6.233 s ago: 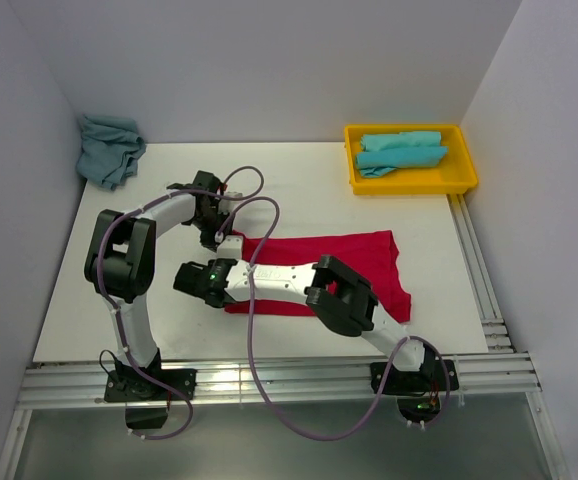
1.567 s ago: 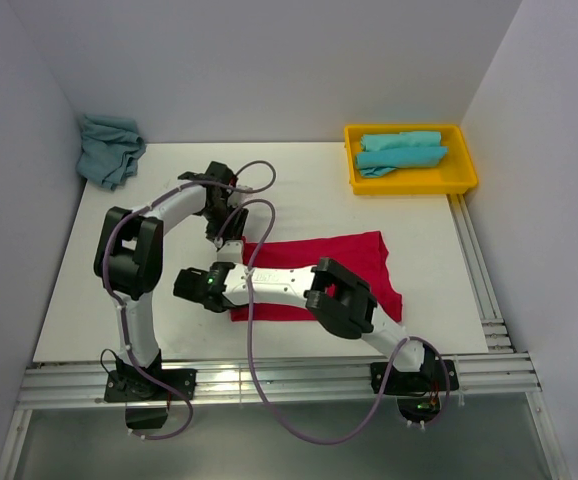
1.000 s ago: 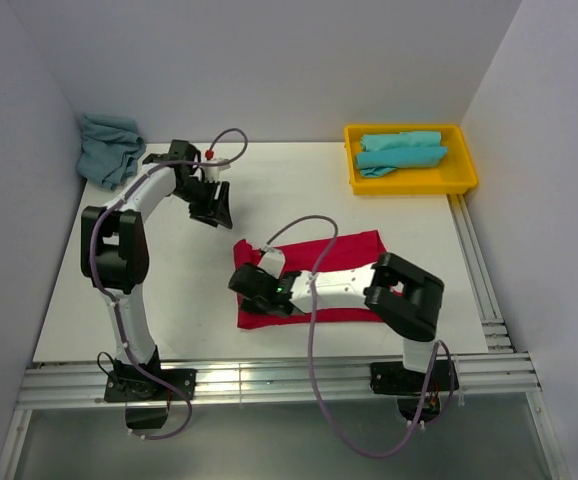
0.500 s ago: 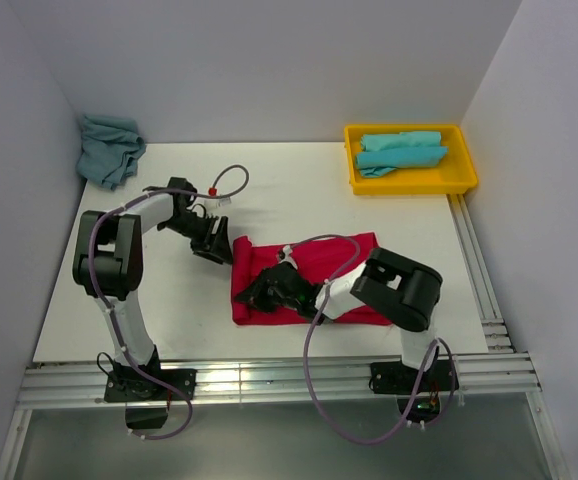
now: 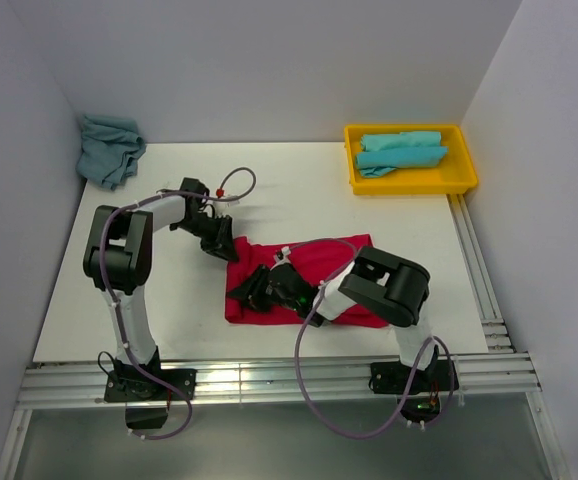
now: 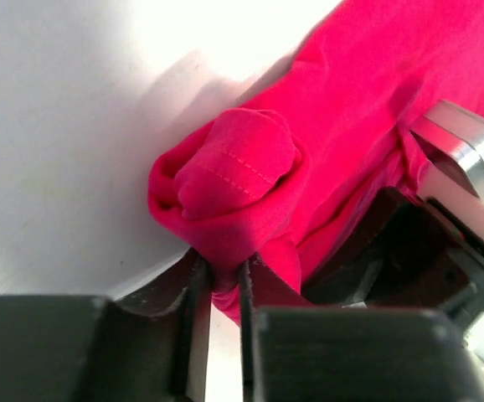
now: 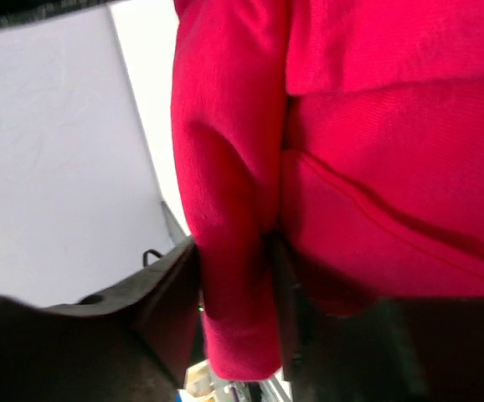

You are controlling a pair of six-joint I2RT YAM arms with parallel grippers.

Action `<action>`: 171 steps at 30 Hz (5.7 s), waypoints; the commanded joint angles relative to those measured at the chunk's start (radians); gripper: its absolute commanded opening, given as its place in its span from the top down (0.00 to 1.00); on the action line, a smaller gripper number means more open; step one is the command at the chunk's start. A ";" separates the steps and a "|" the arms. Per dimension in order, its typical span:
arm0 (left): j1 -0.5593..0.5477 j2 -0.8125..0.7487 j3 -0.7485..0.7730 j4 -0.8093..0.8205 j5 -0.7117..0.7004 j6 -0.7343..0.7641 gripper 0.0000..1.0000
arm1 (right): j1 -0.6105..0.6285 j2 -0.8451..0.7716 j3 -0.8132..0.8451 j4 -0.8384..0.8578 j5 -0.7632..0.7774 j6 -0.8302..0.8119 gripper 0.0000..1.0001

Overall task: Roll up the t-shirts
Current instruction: Roll the tshirt

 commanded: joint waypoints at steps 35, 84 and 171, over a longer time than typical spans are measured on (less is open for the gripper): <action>-0.134 -0.001 0.158 -0.065 -0.456 -0.033 0.93 | 0.289 -0.290 0.510 -1.452 0.520 -0.089 0.47; -0.163 -0.005 0.167 -0.095 -0.492 -0.033 0.80 | 0.154 0.307 1.143 -1.747 0.650 -0.319 0.51; -0.091 -0.113 -0.015 0.024 -0.317 -0.024 0.52 | -0.023 -0.128 -0.038 -0.269 0.216 0.049 0.70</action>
